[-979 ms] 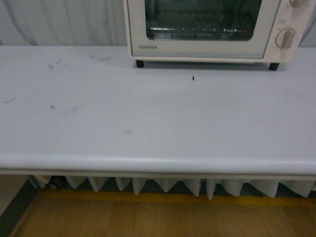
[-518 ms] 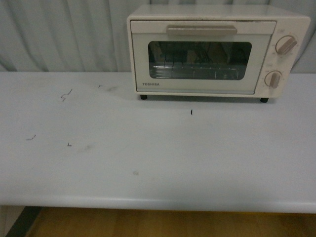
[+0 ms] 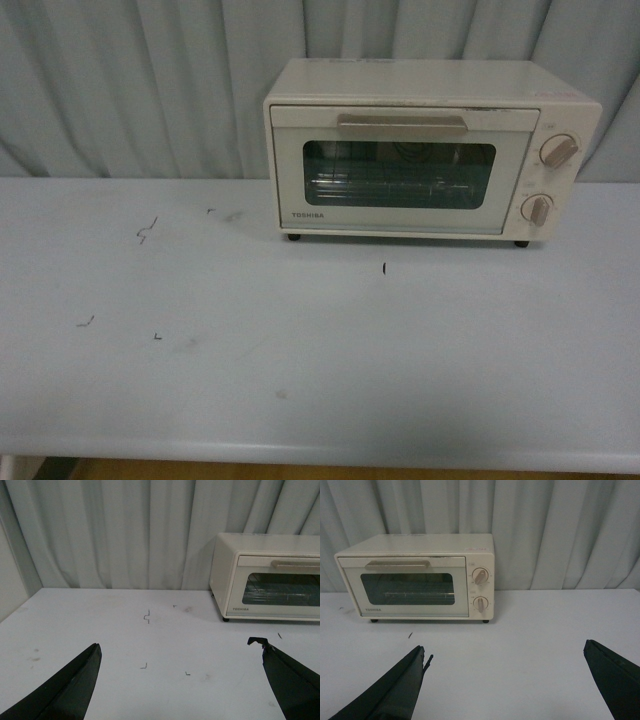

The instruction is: Open oven

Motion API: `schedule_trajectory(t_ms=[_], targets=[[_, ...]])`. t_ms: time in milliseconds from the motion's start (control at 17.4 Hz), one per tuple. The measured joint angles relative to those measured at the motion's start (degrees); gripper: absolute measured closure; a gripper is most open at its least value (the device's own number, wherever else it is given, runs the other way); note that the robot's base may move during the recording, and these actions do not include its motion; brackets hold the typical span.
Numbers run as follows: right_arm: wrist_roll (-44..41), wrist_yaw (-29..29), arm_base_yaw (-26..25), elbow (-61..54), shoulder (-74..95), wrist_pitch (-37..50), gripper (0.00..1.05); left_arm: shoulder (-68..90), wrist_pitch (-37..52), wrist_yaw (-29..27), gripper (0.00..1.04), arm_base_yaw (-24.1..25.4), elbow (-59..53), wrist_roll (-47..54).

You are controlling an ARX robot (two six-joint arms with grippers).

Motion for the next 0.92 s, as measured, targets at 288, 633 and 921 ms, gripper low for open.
schedule_trajectory(t_ms=[288,633,921], targets=[[0.0,0.0,0.0,0.0,0.0,0.0,0.07,0.0,0.02,0.0,0.07,0.0,0.0,0.0],[0.0,0.0,0.0,0.0,0.0,0.0,0.07,0.0,0.02,0.02,0.07,0.0,0.0,0.0],[0.0,0.0,0.0,0.0,0.0,-0.02,0.07,0.0,-0.02,0.0,0.07,0.0,0.0,0.0]])
